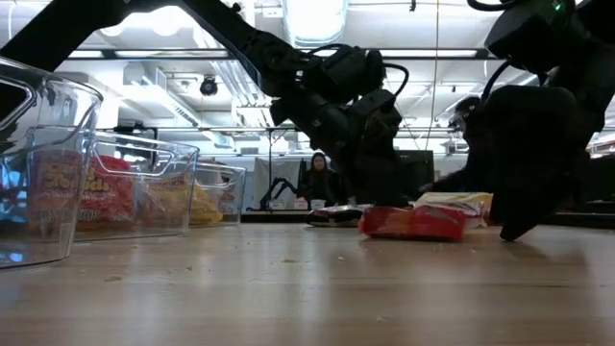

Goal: Sort Maruchan noodles
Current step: Put the orange noodles pack into the middle transparent bin

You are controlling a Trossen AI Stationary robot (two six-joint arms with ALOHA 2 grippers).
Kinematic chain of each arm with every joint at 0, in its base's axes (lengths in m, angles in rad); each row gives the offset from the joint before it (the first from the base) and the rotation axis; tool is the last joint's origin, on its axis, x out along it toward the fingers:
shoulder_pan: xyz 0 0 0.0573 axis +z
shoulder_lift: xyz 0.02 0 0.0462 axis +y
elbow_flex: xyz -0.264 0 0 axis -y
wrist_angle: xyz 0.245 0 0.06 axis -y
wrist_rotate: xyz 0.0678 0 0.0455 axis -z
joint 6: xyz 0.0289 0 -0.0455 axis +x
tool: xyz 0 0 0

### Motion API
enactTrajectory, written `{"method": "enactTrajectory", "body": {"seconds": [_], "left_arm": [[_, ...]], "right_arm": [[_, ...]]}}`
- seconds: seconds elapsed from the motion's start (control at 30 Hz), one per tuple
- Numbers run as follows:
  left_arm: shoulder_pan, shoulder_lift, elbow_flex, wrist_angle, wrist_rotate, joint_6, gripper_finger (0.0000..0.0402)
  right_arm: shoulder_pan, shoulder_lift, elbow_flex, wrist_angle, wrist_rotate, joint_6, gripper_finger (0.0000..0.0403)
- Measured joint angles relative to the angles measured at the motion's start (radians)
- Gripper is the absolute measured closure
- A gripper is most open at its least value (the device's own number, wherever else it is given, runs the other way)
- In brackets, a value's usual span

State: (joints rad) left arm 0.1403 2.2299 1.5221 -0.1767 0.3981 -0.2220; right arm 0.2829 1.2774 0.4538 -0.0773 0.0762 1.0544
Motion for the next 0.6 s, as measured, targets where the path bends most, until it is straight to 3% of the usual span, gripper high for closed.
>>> {"method": "enactTrajectory", "body": {"seconds": [0.37,0.6], "left_arm": [[0.018,0.0,-0.001,-0.054,-0.016,0.052,0.0258],[0.036,-0.003,-0.001,-0.096,-0.06,0.103,0.0276]], "right_arm": [[-0.017,-0.014,0.0,0.022,-0.096,0.047,0.0184],[-0.017,-0.043,-0.001,0.15,-0.038,0.074,0.0184]]}}
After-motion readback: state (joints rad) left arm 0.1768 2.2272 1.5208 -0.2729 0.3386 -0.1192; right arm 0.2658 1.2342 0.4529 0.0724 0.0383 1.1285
